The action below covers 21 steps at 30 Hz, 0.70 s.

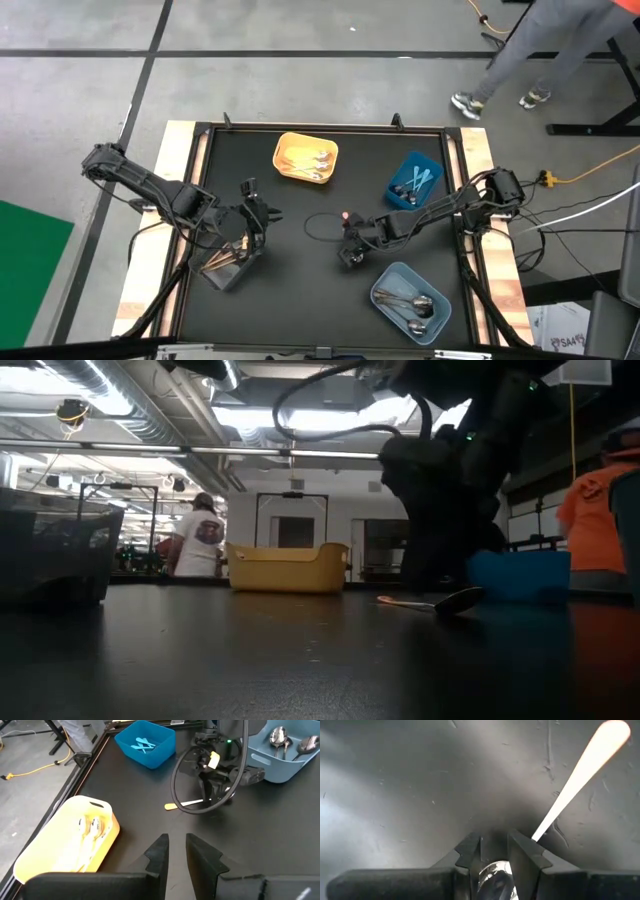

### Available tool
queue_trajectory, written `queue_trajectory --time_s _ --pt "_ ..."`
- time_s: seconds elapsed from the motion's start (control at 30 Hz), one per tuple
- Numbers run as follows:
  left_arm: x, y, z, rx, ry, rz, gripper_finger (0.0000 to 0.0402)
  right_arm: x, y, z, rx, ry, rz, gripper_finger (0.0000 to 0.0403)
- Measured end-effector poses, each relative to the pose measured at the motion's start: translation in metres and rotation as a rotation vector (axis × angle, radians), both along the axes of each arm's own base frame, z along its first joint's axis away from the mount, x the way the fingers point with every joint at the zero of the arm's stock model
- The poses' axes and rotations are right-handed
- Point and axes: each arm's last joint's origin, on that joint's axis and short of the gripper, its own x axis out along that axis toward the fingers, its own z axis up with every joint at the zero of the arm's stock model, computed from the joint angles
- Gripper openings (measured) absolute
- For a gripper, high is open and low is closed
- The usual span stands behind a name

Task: Sort silverware by color (type)
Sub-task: Put the orange spoon into the yellow bin

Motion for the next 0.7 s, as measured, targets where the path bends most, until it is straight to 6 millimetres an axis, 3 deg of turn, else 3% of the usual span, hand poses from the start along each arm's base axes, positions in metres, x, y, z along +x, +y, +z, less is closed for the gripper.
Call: queue_trajectory --time_s 0.7 --pt "0.0 0.0 0.0 0.0 0.0 0.0 0.006 -0.0043 -0.0037 0.0017 -0.102 0.074 -0.025 0.0088"
